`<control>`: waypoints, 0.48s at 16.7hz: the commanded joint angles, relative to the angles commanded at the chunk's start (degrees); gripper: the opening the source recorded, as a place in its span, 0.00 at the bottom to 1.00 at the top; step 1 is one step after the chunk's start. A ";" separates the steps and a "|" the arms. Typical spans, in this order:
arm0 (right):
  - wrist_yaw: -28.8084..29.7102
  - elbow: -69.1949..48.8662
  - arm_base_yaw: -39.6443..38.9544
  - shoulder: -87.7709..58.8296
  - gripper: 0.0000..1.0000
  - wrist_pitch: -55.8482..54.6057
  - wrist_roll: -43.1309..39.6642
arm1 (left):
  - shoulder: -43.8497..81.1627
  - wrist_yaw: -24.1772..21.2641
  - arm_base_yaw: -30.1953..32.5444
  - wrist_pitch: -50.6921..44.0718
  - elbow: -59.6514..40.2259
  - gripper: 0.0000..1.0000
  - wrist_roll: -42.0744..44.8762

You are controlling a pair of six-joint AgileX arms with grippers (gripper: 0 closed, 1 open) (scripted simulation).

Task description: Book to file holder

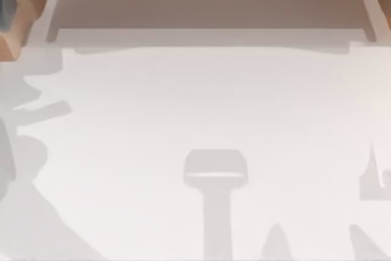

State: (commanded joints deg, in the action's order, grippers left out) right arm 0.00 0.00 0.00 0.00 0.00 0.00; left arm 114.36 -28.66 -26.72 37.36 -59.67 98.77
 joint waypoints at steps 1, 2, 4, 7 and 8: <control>0.00 0.00 0.00 0.00 1.00 0.00 0.00 | 0.00 0.00 0.00 0.00 0.00 0.23 0.00; 0.00 0.00 0.00 0.00 1.00 0.00 0.00 | 0.00 0.00 0.00 0.00 0.00 0.30 0.00; 0.00 0.00 0.00 0.00 1.00 0.00 0.00 | 0.00 0.00 0.00 0.00 0.00 0.45 0.00; 0.00 0.00 0.00 0.00 1.00 0.00 0.00 | 0.00 0.00 0.00 0.00 0.00 0.68 0.00; 0.00 0.00 0.00 0.00 1.00 0.00 0.00 | 0.00 0.00 0.00 0.00 0.00 0.75 0.00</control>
State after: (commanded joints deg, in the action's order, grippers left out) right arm 0.00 0.00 0.00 0.00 0.00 0.00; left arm 114.36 -28.66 -26.72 37.36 -59.67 98.77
